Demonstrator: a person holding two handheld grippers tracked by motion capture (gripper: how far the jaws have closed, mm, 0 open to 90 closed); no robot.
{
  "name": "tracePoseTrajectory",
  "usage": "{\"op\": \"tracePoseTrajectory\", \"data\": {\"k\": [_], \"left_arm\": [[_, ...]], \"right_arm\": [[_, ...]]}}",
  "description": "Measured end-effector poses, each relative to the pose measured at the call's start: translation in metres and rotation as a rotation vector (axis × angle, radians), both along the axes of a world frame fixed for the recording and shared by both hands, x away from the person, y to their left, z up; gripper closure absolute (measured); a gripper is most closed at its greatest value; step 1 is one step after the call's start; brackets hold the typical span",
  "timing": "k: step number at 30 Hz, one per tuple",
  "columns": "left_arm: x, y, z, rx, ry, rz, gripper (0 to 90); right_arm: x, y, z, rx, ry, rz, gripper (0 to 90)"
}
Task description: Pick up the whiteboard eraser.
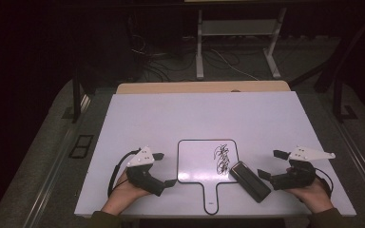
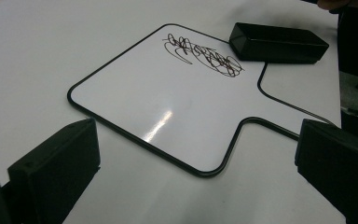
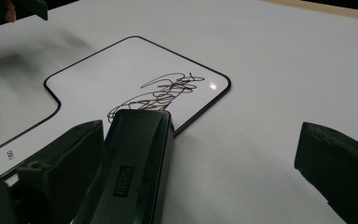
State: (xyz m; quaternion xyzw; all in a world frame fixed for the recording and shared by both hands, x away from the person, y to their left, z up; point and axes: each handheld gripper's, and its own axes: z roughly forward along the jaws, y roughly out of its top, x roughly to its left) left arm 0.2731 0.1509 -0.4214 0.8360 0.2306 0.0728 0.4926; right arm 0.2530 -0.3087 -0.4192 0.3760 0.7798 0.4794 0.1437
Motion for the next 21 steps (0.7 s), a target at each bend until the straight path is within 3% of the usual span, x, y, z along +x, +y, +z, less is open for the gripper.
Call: {"op": "tracePoseTrajectory", "data": {"k": [12, 21], "left_arm": [[-0.002, 0.003, -0.002, 0.024, -0.007, 0.003, 0.0], [-0.003, 0.001, -0.003, 0.024, 0.000, -0.008, 0.0]], "right_arm": [[-0.004, 0.019, 0.001, -0.038, -0.001, 0.026, 0.7], [-0.006, 0.032, -0.004, -0.080, 0.034, 0.053, 0.7]]}}
